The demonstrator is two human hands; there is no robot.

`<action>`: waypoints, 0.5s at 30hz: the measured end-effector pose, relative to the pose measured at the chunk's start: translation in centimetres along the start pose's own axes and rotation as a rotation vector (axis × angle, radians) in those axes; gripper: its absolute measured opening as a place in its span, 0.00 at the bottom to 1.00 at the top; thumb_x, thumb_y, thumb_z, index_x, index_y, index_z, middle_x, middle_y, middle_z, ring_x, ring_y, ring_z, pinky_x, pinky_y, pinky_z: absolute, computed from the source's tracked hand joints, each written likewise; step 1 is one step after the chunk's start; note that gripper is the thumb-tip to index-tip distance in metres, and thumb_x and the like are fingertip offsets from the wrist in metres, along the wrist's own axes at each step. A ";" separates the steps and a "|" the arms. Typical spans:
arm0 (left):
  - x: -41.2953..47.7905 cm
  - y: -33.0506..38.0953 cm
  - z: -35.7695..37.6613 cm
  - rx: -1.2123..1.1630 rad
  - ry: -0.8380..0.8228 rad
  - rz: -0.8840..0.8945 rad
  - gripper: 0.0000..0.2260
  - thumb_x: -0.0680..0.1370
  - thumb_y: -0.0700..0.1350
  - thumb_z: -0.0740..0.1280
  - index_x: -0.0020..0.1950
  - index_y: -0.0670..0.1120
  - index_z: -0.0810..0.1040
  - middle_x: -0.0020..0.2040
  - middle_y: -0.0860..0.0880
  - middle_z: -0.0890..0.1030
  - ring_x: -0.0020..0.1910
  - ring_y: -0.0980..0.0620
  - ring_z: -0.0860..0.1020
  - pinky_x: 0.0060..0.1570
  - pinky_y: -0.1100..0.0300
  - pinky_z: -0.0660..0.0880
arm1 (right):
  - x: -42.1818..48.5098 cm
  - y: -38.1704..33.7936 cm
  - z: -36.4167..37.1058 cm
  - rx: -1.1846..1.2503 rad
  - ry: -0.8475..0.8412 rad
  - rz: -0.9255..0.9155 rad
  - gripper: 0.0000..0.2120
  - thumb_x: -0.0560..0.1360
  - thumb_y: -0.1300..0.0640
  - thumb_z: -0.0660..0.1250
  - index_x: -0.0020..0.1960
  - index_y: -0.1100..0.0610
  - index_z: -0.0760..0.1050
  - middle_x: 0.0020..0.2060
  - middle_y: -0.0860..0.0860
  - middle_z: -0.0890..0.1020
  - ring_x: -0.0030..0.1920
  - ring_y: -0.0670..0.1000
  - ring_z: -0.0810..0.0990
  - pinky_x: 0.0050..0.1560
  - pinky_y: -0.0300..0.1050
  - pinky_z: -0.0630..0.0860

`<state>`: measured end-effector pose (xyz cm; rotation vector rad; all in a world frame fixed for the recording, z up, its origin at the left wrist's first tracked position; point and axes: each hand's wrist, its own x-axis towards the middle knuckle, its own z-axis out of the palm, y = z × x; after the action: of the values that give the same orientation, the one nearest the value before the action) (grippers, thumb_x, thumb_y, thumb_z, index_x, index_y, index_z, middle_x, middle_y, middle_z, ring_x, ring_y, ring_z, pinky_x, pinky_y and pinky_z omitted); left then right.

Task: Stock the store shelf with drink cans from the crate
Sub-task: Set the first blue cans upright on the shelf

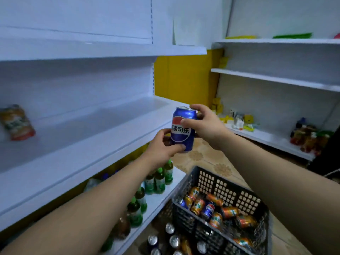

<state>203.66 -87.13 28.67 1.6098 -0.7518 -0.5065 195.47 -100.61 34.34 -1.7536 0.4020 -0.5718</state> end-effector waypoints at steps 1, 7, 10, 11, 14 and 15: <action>-1.0 0.6 -1.6 -0.001 -0.002 -0.004 0.25 0.72 0.40 0.73 0.65 0.49 0.67 0.56 0.48 0.78 0.53 0.50 0.78 0.50 0.53 0.77 | -0.4 -1.3 1.4 0.013 -0.015 -0.026 0.29 0.71 0.59 0.74 0.69 0.52 0.67 0.54 0.52 0.77 0.49 0.54 0.81 0.45 0.50 0.82; -7.7 3.1 -11.0 0.068 0.126 -0.023 0.22 0.72 0.44 0.73 0.63 0.52 0.69 0.56 0.51 0.78 0.54 0.50 0.78 0.58 0.47 0.76 | -2.7 -7.6 10.7 0.021 -0.155 -0.187 0.28 0.71 0.60 0.74 0.68 0.52 0.68 0.52 0.50 0.75 0.50 0.52 0.80 0.43 0.42 0.80; -11.6 3.8 -15.3 0.119 0.215 -0.041 0.22 0.73 0.43 0.72 0.64 0.53 0.68 0.56 0.54 0.77 0.54 0.52 0.77 0.57 0.50 0.77 | -3.8 -9.5 15.3 0.027 -0.265 -0.217 0.28 0.71 0.59 0.75 0.67 0.51 0.68 0.54 0.51 0.75 0.52 0.52 0.80 0.48 0.46 0.81; -12.8 4.0 -16.7 0.148 0.238 -0.055 0.23 0.73 0.44 0.72 0.65 0.53 0.68 0.56 0.54 0.77 0.55 0.52 0.77 0.56 0.51 0.77 | -4.3 -10.0 16.8 0.033 -0.298 -0.227 0.28 0.71 0.59 0.75 0.67 0.50 0.68 0.55 0.51 0.75 0.52 0.52 0.79 0.49 0.47 0.81; -16.6 3.6 -20.3 0.232 0.299 -0.133 0.29 0.73 0.45 0.73 0.71 0.51 0.66 0.60 0.51 0.77 0.56 0.52 0.77 0.58 0.51 0.75 | -5.9 -10.8 20.7 0.035 -0.404 -0.245 0.28 0.71 0.61 0.74 0.68 0.50 0.67 0.55 0.50 0.74 0.52 0.51 0.78 0.47 0.43 0.80; -17.8 3.4 -21.4 0.258 0.322 -0.168 0.31 0.72 0.46 0.73 0.72 0.50 0.64 0.61 0.51 0.77 0.57 0.52 0.77 0.60 0.50 0.74 | -6.3 -10.9 21.9 0.035 -0.438 -0.244 0.28 0.72 0.61 0.73 0.68 0.50 0.67 0.55 0.49 0.74 0.52 0.51 0.78 0.45 0.41 0.80</action>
<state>205.54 -59.69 34.25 1.9479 -0.4542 -0.2643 202.47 -76.94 39.64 -1.8453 -0.1288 -0.3459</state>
